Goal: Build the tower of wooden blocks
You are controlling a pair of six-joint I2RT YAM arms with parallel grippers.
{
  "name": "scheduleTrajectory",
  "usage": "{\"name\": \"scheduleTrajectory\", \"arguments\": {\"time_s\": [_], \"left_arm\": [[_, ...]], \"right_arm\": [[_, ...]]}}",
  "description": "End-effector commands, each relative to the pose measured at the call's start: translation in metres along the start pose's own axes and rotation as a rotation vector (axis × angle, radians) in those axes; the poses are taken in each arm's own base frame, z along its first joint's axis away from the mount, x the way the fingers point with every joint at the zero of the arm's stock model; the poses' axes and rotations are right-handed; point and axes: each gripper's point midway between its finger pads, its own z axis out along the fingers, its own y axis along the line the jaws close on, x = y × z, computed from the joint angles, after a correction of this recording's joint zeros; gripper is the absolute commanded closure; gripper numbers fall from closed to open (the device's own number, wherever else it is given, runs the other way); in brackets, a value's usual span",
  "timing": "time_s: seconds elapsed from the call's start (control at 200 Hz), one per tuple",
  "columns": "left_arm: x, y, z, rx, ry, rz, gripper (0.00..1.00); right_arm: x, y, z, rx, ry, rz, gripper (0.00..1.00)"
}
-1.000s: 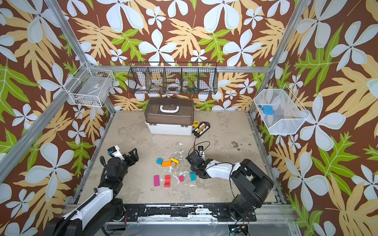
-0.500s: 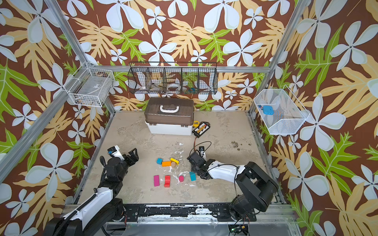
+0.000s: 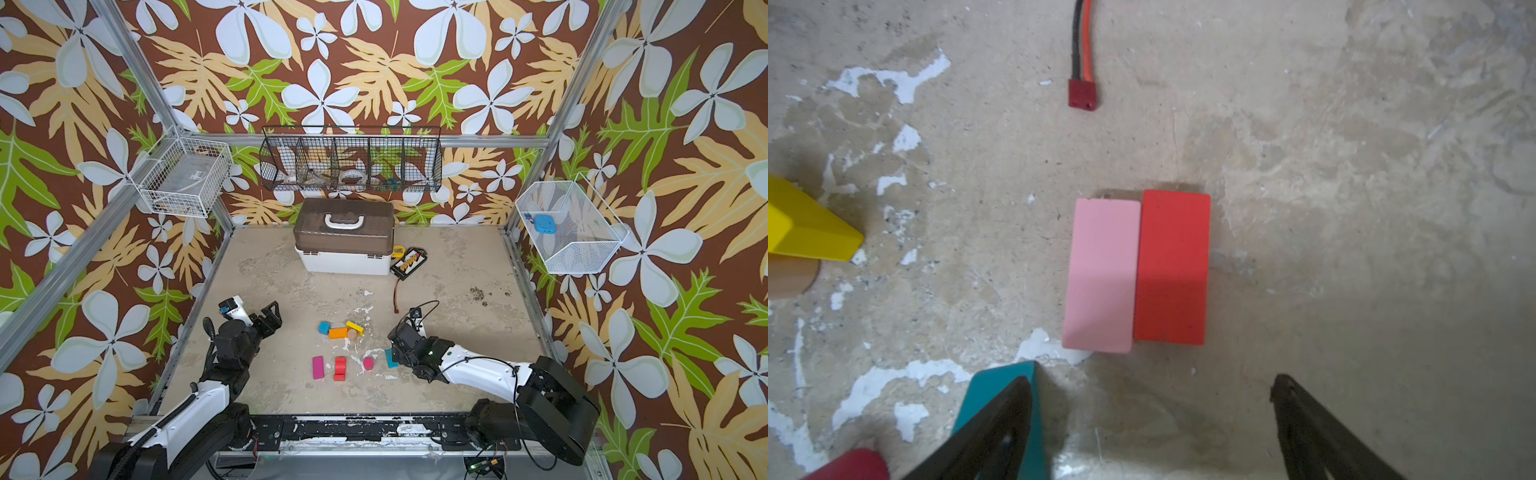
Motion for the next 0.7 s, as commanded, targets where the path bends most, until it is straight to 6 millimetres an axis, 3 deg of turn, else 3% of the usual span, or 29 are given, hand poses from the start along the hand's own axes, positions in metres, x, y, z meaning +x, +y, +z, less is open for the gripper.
{"name": "scheduleTrajectory", "arguments": {"time_s": [0.0, 0.696], "left_arm": [[-0.006, -0.004, 0.0, 0.016, -0.023, -0.003, 0.13], [-0.005, -0.005, 0.001, 0.016, -0.019, -0.003, 0.13]], "right_arm": [[0.005, -0.006, 0.001, 0.019, 0.006, 0.009, 0.12], [0.001, -0.011, 0.02, 0.078, 0.036, 0.002, 0.17]]}}
